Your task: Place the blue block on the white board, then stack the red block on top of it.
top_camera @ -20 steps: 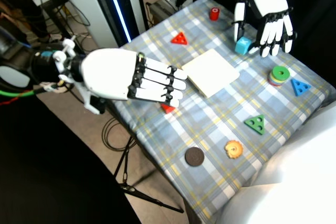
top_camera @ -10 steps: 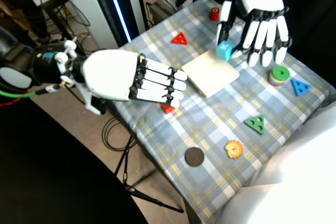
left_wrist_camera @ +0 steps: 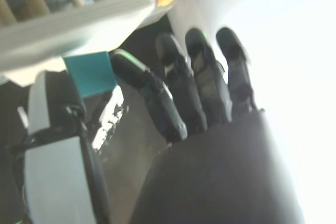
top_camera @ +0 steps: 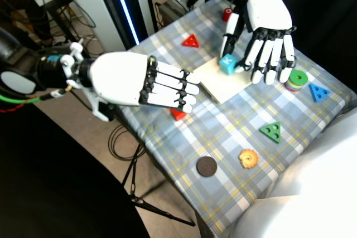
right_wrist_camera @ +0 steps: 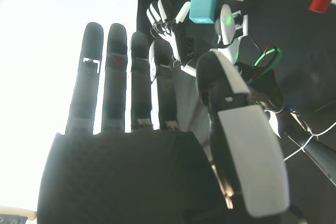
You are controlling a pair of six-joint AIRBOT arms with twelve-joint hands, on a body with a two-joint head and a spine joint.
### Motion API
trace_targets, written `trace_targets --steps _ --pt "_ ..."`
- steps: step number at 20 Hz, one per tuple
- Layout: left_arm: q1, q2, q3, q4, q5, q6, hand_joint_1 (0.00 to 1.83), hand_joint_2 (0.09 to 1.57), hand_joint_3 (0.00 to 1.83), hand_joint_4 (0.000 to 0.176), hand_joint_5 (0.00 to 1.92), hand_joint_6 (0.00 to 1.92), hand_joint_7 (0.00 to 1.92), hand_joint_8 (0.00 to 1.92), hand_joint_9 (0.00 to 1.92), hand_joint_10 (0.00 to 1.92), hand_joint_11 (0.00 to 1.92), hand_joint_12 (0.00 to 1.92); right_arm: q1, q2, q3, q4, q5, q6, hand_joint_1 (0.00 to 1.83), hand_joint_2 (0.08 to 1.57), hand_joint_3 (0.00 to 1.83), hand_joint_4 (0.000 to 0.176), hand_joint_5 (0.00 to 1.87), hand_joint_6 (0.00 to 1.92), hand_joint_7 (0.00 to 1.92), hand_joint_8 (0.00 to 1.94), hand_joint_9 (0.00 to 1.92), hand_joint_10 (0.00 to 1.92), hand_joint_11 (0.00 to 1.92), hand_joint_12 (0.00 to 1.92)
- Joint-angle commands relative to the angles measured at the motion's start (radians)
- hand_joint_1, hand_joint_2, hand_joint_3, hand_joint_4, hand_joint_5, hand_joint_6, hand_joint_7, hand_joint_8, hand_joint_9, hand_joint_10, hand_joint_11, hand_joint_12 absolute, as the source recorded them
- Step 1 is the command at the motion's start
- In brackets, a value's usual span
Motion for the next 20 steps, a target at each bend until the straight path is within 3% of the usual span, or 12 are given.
trace_targets --steps 1,2,3,4,5,6,7,16,17,18,20 --pt "-0.017 -0.004 0.008 0.022 -0.095 -0.004 1.08 1.08 0.0 0.076 1.07 0.83 0.74 0.0 0.51 0.0 0.07 0.54 0.018 0.0 0.005 0.027 0.115 0.005 0.58 1.37 0.0 0.0 0.45 0.0 0.49 0.0 0.51 0.0 0.22 0.76" --pt "-0.018 -0.007 0.01 0.02 -0.093 -0.004 1.08 1.08 0.0 0.076 1.07 0.83 0.74 0.0 0.51 0.0 0.07 0.54 0.018 0.0 0.005 0.027 0.115 0.005 0.58 1.37 0.0 0.0 0.45 0.0 0.49 0.0 0.51 0.0 0.22 0.76" --pt "-0.018 -0.01 0.013 0.019 -0.092 -0.004 1.09 1.08 0.0 0.065 1.07 0.83 0.74 0.0 0.51 0.0 0.02 0.64 0.018 0.0 0.004 0.027 0.115 0.005 0.6 1.37 0.0 0.0 0.45 0.0 0.5 0.0 0.51 0.0 0.22 0.77" --pt "-0.018 -0.013 0.016 0.017 -0.09 -0.004 1.08 1.08 0.0 0.089 1.06 0.85 0.74 0.0 0.51 0.0 0.01 0.67 0.018 0.0 0.004 0.027 0.115 0.005 0.59 1.37 0.0 0.0 0.45 0.0 0.5 0.0 0.51 0.0 0.21 0.78" --pt "-0.018 -0.013 0.017 0.015 -0.089 -0.004 1.08 1.08 0.0 0.089 1.06 0.85 0.74 0.0 0.51 0.0 0.01 0.67 0.018 0.0 0.004 0.027 0.115 0.005 0.59 1.37 0.0 0.0 0.45 0.0 0.5 0.0 0.51 0.0 0.21 0.78" --pt "-0.017 -0.014 0.018 0.011 -0.088 -0.004 1.04 1.09 0.0 0.148 1.02 0.9 0.73 0.0 0.52 0.0 0.01 0.67 0.018 0.0 0.004 0.027 0.115 0.005 0.57 1.37 0.0 0.0 0.44 0.0 0.49 0.0 0.51 0.0 0.21 0.8" --pt "-0.016 -0.015 0.019 0.008 -0.088 -0.004 1.02 1.1 0.0 0.175 0.99 0.95 0.7 0.0 0.51 0.0 0.01 0.68 0.018 0.0 0.004 0.027 0.115 0.005 0.57 1.37 0.0 0.0 0.43 0.0 0.47 0.0 0.51 0.0 0.2 0.86" --pt "-0.008 -0.016 0.021 -0.006 -0.087 -0.004 1.02 1.1 0.0 0.176 0.99 0.95 0.66 0.0 0.5 0.0 0.03 0.7 0.018 0.0 0.004 0.027 0.115 0.006 0.59 1.37 0.0 0.0 0.44 0.0 0.48 0.0 0.51 0.0 0.19 0.89" --pt "-0.008 -0.017 0.022 -0.006 -0.087 -0.004 1.01 1.03 0.0 0.116 0.88 0.36 0.65 0.01 0.49 0.01 0.03 0.69 0.018 0.0 0.004 0.027 0.115 0.006 0.58 1.36 0.0 0.002 0.44 0.0 0.49 0.0 0.52 0.0 0.19 0.88" --pt "-0.008 -0.017 0.022 -0.006 -0.087 -0.004 1.0 1.01 0.0 0.109 0.89 0.12 0.65 0.0 0.49 0.0 0.03 0.68 0.018 0.0 0.004 0.027 0.115 0.006 0.55 1.36 0.0 0.001 0.44 0.0 0.49 0.0 0.52 0.0 0.19 0.87" --pt "-0.007 -0.018 0.022 -0.006 -0.088 -0.006 0.97 1.0 0.0 0.111 0.85 0.01 0.63 0.0 0.47 0.0 0.01 0.67 0.018 0.0 0.004 0.027 0.115 0.006 0.54 1.35 0.0 0.0 0.44 0.0 0.48 0.0 0.51 0.0 0.2 0.87"
